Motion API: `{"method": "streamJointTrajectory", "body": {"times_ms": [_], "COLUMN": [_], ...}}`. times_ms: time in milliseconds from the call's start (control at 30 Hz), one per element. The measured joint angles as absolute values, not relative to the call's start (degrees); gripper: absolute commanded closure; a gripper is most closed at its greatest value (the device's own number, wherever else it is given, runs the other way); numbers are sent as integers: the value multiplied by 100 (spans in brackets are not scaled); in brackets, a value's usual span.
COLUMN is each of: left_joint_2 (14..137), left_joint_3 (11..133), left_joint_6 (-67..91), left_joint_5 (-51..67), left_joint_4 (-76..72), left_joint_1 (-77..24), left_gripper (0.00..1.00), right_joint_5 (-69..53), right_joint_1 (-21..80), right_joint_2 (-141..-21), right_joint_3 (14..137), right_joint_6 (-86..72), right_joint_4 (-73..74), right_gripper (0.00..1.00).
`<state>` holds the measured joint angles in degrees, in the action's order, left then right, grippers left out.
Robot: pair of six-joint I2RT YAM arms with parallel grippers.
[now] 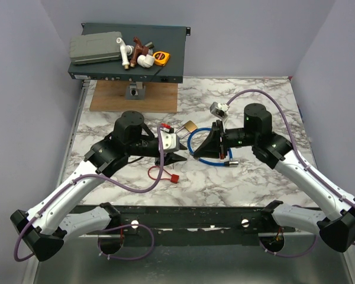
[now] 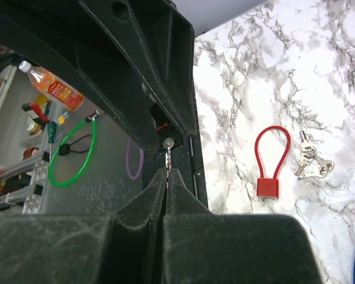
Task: Unlock with the key
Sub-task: Place the lock at the center of the board.
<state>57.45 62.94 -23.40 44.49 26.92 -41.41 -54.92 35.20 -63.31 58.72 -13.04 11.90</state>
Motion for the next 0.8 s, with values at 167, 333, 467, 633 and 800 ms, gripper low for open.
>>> {"method": "streamJointTrajectory", "body": {"times_ms": [167, 333, 467, 633, 800], "left_joint_2": [5745, 5745, 5697, 5647, 5645], "left_joint_3": [6294, 6287, 6018, 5417, 5384], "left_joint_6": [-1837, -1573, -1315, -508, 84], "left_joint_5": [4678, 4864, 4692, 4659, 4672], "left_joint_4": [2383, 2244, 1874, 1297, 692], "left_joint_1": [-4141, -4165, -4145, -3931, -3918], "left_gripper": [67, 41, 28, 26, 28], "right_joint_5": [-5487, -5487, -5463, -5419, -5428], "right_joint_1": [3520, 3520, 3520, 3520, 3520], "right_joint_2": [-6331, -6331, -6248, -5841, -5701], "right_joint_3": [5900, 5900, 5896, 5863, 5859], "right_joint_6": [-1212, -1219, -1385, -1876, -2486], "right_joint_4": [1295, 1286, 1066, 185, -904], "right_gripper": [99, 99, 99, 99, 99]}}
